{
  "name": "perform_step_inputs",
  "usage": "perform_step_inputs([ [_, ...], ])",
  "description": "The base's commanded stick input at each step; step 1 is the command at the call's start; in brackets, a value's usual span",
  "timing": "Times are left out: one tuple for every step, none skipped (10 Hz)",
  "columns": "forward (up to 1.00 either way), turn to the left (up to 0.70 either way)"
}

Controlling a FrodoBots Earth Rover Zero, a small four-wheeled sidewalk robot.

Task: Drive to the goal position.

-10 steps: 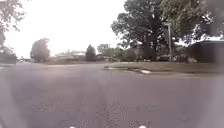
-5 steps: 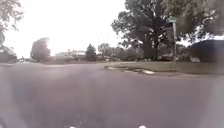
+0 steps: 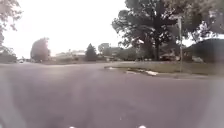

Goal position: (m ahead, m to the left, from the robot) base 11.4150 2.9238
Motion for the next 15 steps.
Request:
perform_step_inputs([
  [1.0, 0.03],
  [1.0, 0.03],
  [1.0, 0.03],
  [1.0, 0.03],
  [1.0, 0.03],
  [1.0, 0.03],
  [1.0, 0.03],
  [1.0, 0.03],
  [1.0, 0.03],
  [1.0, 0.03],
  [1.0, 0.03],
  [1.0, 0.4],
  [1.0, 0.13],
  [1.0, 0.02],
  [1.0, 0.02],
])
